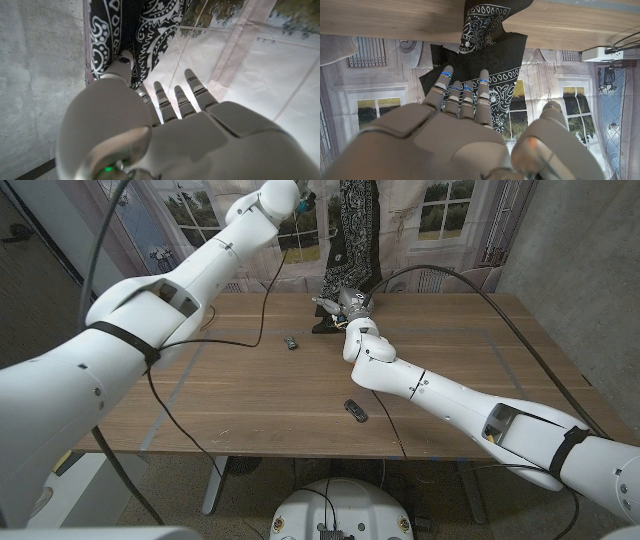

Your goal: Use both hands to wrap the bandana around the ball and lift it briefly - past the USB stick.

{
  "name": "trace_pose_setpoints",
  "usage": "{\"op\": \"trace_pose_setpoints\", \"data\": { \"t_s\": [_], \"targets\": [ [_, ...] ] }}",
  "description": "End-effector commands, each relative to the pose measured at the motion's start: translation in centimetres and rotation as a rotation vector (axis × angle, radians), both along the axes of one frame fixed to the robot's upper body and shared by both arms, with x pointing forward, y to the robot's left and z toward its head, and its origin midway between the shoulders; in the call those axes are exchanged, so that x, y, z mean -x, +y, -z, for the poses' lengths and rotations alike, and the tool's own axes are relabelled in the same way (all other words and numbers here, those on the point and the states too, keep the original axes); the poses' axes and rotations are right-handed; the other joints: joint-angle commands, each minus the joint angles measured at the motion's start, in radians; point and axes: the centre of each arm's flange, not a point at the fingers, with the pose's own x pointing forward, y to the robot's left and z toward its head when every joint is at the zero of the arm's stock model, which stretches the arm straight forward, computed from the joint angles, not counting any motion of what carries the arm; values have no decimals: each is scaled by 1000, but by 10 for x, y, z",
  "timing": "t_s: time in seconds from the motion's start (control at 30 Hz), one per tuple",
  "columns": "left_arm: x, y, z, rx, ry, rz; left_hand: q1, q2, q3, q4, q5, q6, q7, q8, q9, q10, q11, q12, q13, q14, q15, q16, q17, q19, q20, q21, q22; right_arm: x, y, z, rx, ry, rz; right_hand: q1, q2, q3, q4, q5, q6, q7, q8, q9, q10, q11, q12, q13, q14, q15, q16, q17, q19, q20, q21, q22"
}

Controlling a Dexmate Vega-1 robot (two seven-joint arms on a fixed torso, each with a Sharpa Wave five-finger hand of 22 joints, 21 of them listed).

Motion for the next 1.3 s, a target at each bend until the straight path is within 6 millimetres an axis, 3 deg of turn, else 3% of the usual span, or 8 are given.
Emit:
{"op": "trace_pose_setpoints", "data": {
  "t_s": [0.03,0.23,0.63,0.8,0.9,0.97,1.13,1.3],
  "targets": [
    [11,-21,-5,-62,-22,33,11,-11,22,4,35,168,109,107,47,10,7,5,-1,-6,-16,-1,6,-10,5,5,1,-12,0,-1,10,-3,54,7,7,-11,-1,13,-98,34,-31,3,-55,12,-29,7,0,21,-14,5,17,-1,0,2],
    [19,-26,-7,-78,-15,91,6,-32,41,9,109,204,122,149,88,26,6,8,0,-3,-18,5,10,-12,10,6,-1,-21,-4,-3,-9,-3,91,16,15,-16,-1,18,-178,37,-34,4,-110,22,-47,12,-3,23,-23,6,31,3,-4,2],
    [33,-33,-6,-115,-18,162,-53,-108,193,19,470,203,170,309,321,86,14,20,9,37,-43,21,23,-23,23,-14,-9,-35,-8,-2,-47,-50,185,62,32,-23,-14,29,-82,36,16,15,4,13,4,21,170,-16,31,17,142,14,20,6],
    [34,-33,-8,-109,-28,113,-63,-109,205,24,494,185,164,319,346,91,12,21,11,44,-46,23,24,-22,22,-13,-7,-36,-11,-4,-44,11,129,171,113,26,-43,21,-93,-167,55,63,-12,11,-10,31,183,-17,35,37,164,17,19,9],
    [31,-32,-8,-94,-20,116,-67,-109,207,25,501,180,164,322,353,90,12,21,12,42,-45,22,24,-22,22,-12,-6,-35,-11,-4,-38,-10,158,185,130,31,-41,1,-105,-139,64,77,49,3,11,35,233,-28,59,48,164,13,17,10],
    [29,-32,-8,-89,-11,136,-70,-109,209,26,506,176,161,324,359,89,12,20,12,43,-46,22,24,-23,23,-12,-5,-37,-10,-4,-44,-16,182,143,102,-2,-23,-28,-10,-60,111,90,174,-14,59,46,333,-55,98,64,187,9,20,10],
    [30,-35,-6,-104,-9,151,-76,-111,216,26,522,172,165,335,377,87,12,19,13,42,-45,21,25,-23,24,-11,-5,-45,-9,-3,-49,-28,188,151,78,-37,-26,-19,237,-45,228,110,440,-68,198,94,577,-144,213,140,233,-7,26,11],
    [33,-40,-5,-128,4,191,-83,-117,228,24,545,174,173,351,402,89,16,18,15,41,-43,20,25,-23,24,-10,-5,-48,-7,-5,-60,-39,189,78,62,-76,11,-20,231,-28,212,100,398,-44,199,111,527,-113,194,166,229,-2,19,12]
  ]
}}
